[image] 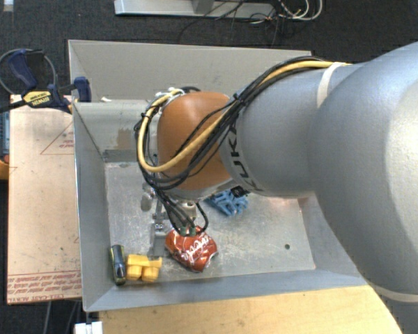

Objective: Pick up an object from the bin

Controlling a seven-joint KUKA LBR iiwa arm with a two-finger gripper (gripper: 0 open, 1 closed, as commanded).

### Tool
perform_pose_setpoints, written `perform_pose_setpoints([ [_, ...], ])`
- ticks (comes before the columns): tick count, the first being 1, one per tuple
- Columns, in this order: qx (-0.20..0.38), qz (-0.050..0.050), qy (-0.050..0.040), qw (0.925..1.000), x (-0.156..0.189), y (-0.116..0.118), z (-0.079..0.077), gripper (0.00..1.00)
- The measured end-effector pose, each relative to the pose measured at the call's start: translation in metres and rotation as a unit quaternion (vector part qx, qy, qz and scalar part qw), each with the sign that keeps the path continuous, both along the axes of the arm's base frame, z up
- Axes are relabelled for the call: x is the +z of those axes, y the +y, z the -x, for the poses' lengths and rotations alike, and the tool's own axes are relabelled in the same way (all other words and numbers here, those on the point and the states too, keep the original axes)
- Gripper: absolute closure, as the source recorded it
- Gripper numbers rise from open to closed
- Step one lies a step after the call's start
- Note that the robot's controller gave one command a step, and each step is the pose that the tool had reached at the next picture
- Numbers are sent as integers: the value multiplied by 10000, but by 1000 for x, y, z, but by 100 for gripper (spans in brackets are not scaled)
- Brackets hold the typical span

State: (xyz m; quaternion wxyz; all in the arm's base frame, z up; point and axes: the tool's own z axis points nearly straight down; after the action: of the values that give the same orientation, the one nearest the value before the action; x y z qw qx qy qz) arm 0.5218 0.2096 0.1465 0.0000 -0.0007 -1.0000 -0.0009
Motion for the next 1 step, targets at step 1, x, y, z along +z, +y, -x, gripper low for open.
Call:
perform_pose_setpoints([
  [1,0,0,0,10000,0,0,0,0],
])
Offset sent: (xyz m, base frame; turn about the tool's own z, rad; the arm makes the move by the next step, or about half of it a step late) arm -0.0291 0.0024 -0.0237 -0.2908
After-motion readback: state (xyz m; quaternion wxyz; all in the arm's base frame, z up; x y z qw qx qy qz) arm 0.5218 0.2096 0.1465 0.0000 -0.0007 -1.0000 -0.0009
